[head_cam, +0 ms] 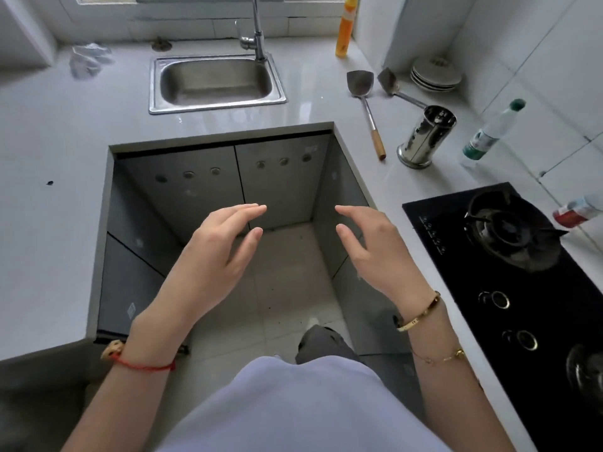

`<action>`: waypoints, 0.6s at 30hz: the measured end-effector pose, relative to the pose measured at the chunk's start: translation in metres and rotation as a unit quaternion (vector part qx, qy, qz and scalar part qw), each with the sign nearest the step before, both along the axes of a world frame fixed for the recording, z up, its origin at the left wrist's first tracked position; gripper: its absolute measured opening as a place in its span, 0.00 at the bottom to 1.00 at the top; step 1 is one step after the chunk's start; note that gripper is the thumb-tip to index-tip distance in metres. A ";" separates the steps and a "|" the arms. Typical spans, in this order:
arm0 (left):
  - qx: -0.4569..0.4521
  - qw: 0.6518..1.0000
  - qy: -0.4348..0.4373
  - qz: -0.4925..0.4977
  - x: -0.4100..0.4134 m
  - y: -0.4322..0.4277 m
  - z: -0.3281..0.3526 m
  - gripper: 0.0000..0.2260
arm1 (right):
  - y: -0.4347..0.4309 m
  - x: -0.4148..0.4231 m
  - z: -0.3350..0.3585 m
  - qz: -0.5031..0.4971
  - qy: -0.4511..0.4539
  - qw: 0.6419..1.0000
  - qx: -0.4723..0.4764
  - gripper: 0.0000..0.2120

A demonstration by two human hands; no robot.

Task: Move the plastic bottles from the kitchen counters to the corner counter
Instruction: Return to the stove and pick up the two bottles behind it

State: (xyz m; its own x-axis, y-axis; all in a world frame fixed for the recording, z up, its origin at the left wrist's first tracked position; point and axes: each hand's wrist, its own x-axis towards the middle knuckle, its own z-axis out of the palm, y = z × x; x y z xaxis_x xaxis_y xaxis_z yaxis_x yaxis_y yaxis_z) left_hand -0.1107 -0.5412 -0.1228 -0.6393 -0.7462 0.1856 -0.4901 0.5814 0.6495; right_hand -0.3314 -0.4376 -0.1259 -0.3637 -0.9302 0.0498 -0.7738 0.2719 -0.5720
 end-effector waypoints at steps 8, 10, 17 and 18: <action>0.003 0.999 -0.019 -0.039 -0.052 -0.067 -0.006 0.16 | -0.052 -0.039 -0.011 -0.035 -0.007 0.999 0.008 0.18; -0.002 0.998 -0.023 -0.052 -0.070 -0.088 -0.006 0.16 | -0.069 -0.053 -0.013 -0.041 -0.009 0.999 0.007 0.18; -0.010 0.995 -0.034 -0.094 -0.146 -0.165 0.006 0.17 | -0.134 -0.119 -0.009 -0.082 -0.005 0.997 0.000 0.18; -0.010 0.995 -0.031 -0.099 -0.158 -0.175 0.008 0.17 | -0.142 -0.130 -0.007 -0.088 -0.003 0.996 -0.003 0.18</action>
